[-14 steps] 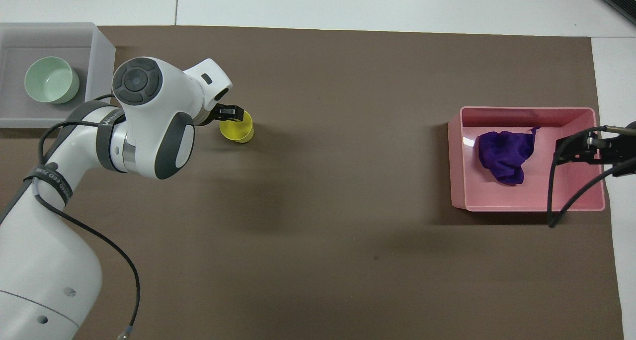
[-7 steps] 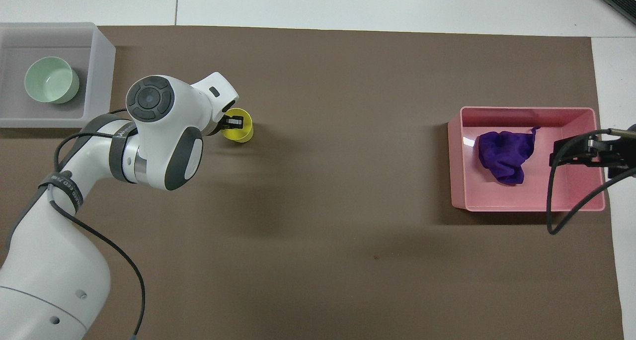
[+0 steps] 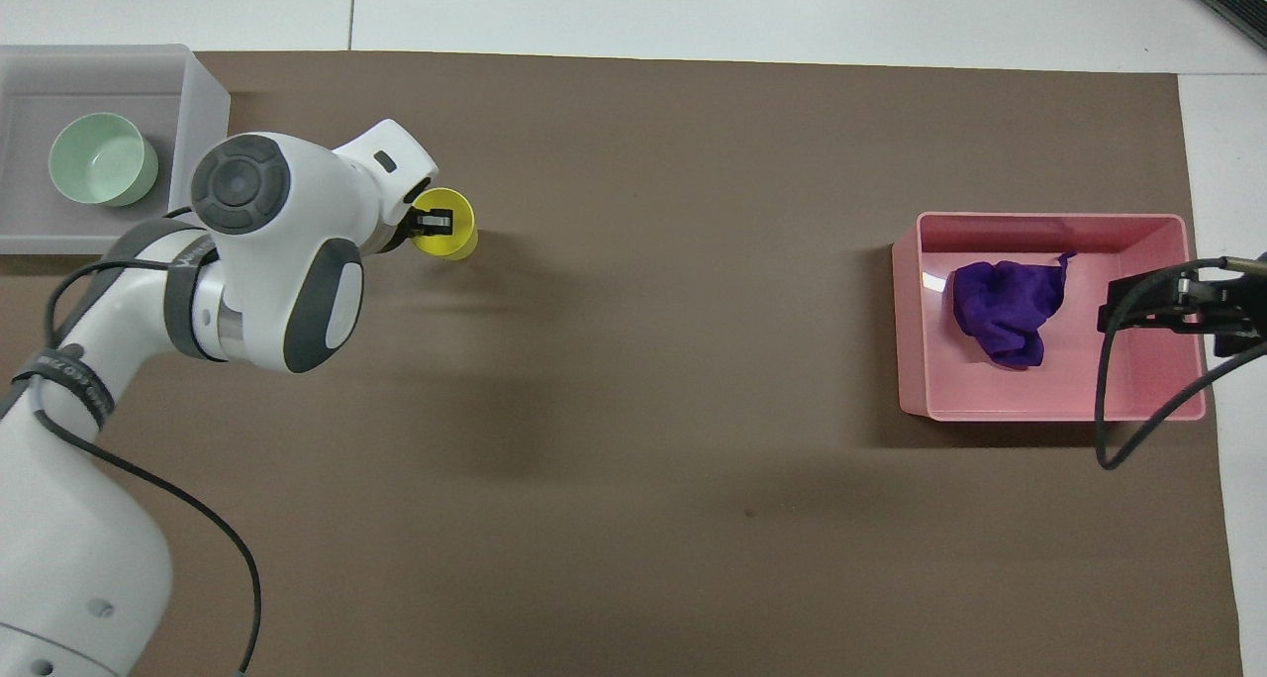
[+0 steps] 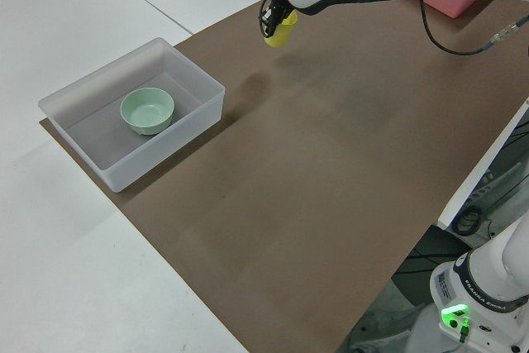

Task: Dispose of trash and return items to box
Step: 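Lift the yellow cup with the left gripper and lower it into the clear box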

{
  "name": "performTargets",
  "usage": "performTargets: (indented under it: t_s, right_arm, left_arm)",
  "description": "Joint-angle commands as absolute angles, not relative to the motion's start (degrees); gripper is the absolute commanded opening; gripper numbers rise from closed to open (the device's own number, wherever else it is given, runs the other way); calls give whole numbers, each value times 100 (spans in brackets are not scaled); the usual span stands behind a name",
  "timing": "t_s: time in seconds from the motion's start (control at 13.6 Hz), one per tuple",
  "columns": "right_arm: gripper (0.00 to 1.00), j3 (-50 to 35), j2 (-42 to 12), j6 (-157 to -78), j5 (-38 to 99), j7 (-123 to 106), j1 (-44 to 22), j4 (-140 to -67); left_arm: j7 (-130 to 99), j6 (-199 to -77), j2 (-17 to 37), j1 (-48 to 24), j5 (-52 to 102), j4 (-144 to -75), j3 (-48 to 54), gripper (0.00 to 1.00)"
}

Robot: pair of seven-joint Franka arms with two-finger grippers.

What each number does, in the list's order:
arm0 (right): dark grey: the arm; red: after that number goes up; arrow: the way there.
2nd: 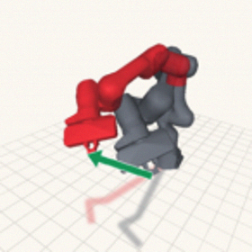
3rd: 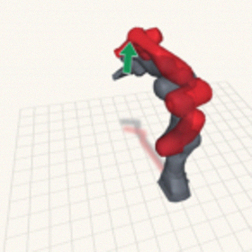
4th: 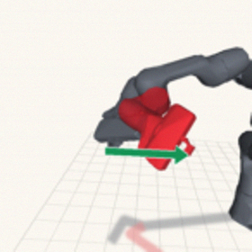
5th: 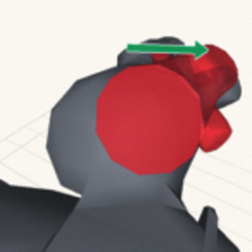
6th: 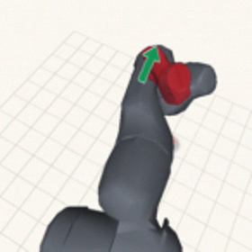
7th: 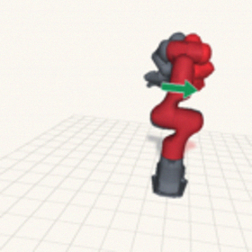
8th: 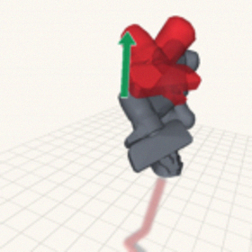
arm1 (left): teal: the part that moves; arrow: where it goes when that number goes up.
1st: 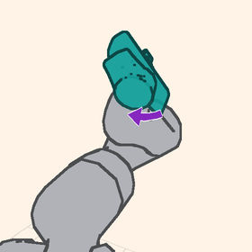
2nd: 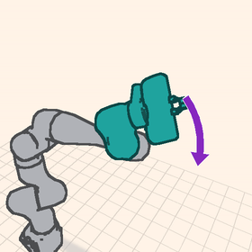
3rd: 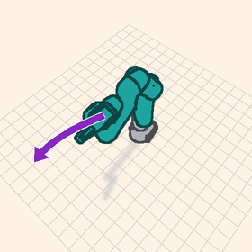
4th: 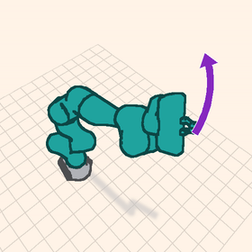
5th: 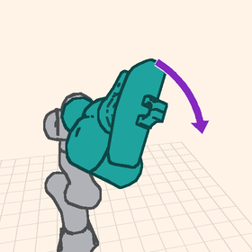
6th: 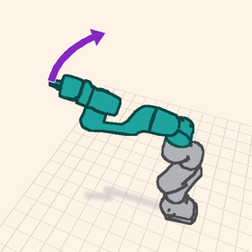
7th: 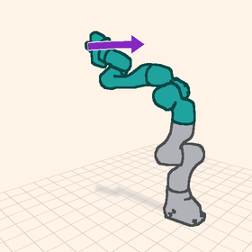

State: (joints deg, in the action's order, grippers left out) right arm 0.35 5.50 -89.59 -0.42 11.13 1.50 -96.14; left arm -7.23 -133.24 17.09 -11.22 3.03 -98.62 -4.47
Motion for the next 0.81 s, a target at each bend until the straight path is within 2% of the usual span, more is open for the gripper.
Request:
performTargets:
  t_s: [0.0, 0.22, 0.59, 0.74]
  right_arm:
    - [100, 26, 624, -8886, 79, 984, 220, -9659]
    - [100, 26, 624, -8886, 79, 984, 220, -9659]
    - [100, 35, 624, -8886, 79, 984, 220, -9659]
    - [100, 26, 624, -8894, 79, 984, 220, -9659]
  left_arm:
    - [-414, -13095, 2003, -564, 343, -9204, -387, 0]
    - [-404, -13104, 2267, 33, 352, -8738, -378, 0]
    - [79, -13131, 3039, 869, 352, -7789, -352, 0]
    - [237, -13262, 3207, 1063, 352, -7708, -351, 0]
